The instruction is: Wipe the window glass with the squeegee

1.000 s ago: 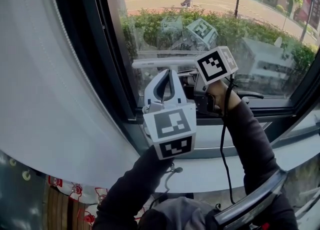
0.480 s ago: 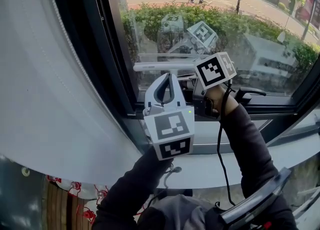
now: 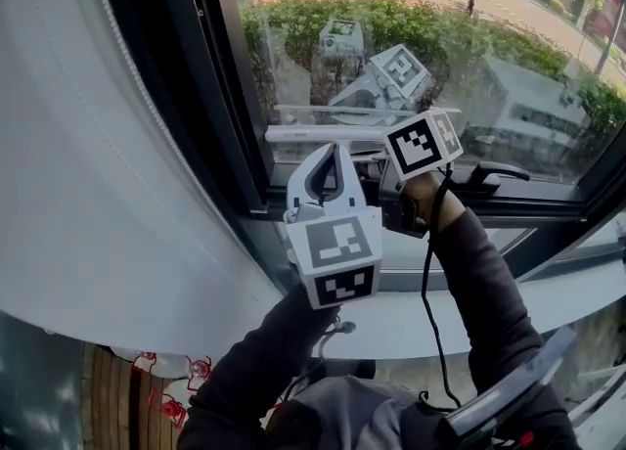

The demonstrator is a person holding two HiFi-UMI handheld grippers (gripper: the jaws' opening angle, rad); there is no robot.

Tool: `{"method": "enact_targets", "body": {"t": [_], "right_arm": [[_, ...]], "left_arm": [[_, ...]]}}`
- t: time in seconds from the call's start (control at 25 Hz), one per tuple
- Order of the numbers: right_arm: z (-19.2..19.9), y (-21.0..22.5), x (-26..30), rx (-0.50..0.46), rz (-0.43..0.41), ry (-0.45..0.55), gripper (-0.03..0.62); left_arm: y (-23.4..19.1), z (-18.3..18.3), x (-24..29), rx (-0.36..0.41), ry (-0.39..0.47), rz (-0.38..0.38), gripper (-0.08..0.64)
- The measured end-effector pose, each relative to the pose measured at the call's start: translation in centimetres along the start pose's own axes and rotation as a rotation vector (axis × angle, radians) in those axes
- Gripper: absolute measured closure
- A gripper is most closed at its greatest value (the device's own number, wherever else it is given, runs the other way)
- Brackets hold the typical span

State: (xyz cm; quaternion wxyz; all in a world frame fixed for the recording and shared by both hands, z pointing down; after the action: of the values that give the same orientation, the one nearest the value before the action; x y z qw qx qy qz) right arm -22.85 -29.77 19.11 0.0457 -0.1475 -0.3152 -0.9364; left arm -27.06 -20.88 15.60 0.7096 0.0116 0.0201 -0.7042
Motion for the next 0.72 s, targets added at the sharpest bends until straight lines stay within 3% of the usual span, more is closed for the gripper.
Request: {"method": "enact_targets", "body": {"t": [0.28,0.72], "right_arm": [[1.2,0.6,0.3,0.039,-0.029,0.013,0.568],[1.6,1.3,0.7,0.133,0.021,-0.036,0.568]], "left_arm": [[0.0,1.0,0.3,-0.006,0.007,0.004,0.565],[-0.4,1.6,0.5,-0.038,-0.036,0.017,0.565]]}}
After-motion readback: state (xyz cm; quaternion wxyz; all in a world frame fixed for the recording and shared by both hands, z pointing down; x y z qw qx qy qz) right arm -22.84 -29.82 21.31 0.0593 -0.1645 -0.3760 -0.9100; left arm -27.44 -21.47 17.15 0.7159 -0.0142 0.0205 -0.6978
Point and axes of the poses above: the fingertips, and each gripper's own axes: x forward along the fingers, y to its right, z out of its underside, the point moved 7 cm from there along -x, backward along the fingers, and after that the axes turned 1 degree about y, right-handed, at the moved point
